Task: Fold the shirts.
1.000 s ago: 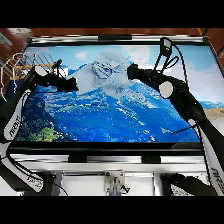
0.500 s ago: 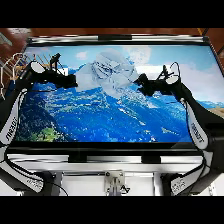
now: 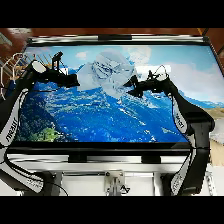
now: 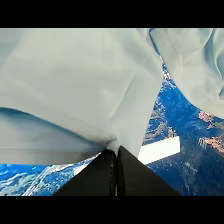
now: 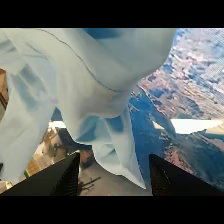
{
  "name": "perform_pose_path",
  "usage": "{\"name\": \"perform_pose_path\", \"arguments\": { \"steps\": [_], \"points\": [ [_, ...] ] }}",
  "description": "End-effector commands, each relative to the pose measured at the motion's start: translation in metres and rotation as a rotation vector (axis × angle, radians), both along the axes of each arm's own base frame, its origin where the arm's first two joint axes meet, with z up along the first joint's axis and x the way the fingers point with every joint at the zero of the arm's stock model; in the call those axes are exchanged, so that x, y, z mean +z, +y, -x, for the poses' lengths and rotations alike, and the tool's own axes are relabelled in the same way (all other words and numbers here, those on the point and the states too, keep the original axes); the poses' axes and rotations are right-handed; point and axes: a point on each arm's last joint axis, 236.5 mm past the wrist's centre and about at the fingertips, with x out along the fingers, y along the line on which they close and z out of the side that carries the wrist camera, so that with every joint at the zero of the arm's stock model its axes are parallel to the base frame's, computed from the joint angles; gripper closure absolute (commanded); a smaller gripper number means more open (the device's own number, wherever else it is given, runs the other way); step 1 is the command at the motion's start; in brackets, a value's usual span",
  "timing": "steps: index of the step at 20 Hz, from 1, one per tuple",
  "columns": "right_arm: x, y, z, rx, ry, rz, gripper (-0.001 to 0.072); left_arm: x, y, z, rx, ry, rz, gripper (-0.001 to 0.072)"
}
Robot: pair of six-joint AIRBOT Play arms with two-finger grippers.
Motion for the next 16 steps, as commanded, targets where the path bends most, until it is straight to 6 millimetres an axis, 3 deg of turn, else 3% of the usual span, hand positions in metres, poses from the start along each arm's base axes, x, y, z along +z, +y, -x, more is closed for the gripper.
{"name": "perform_pose_path", "arguments": {
  "steps": [1, 6, 7, 8, 10, 11, 14, 16],
  "points": [
    [-0.008, 0.015, 0.012, 0.049, 0.037, 0.004, 0.0165, 0.007, 0.000, 0.000, -0.002, -0.014, 0.000, 0.0662],
    [-0.010, 0.031, 0.017, 0.072, 0.024, 0.022, 0.0169, 0.013, 0.000, 0.000, -0.002, -0.026, 0.001, 0.0661],
    [-0.011, 0.031, 0.014, 0.065, 0.015, 0.030, 0.0248, 0.014, 0.000, 0.000, -0.002, -0.028, 0.001, 0.0661],
    [-0.012, 0.032, 0.011, 0.054, 0.003, 0.038, 0.0388, 0.015, 0.000, 0.000, -0.003, -0.031, 0.000, 0.0661],
    [-0.012, 0.029, 0.003, 0.021, -0.011, 0.044, 0.0484, 0.018, 0.000, 0.000, -0.016, -0.045, -0.006, 0.0661],
    [-0.012, 0.028, 0.002, 0.016, -0.015, 0.045, 0.0633, 0.019, 0.000, 0.000, -0.016, -0.047, -0.006, 0.0661],
    [0.004, 0.021, 0.000, 0.066, -0.092, 0.055, 0.0629, 0.030, -0.002, 0.004, -0.030, -0.057, 0.000, 0.0661],
    [0.046, 0.009, -0.003, 0.119, -0.218, 0.069, 0.0629, 0.054, -0.003, 0.011, -0.061, -0.103, -0.010, 0.0662]
  ]
}}
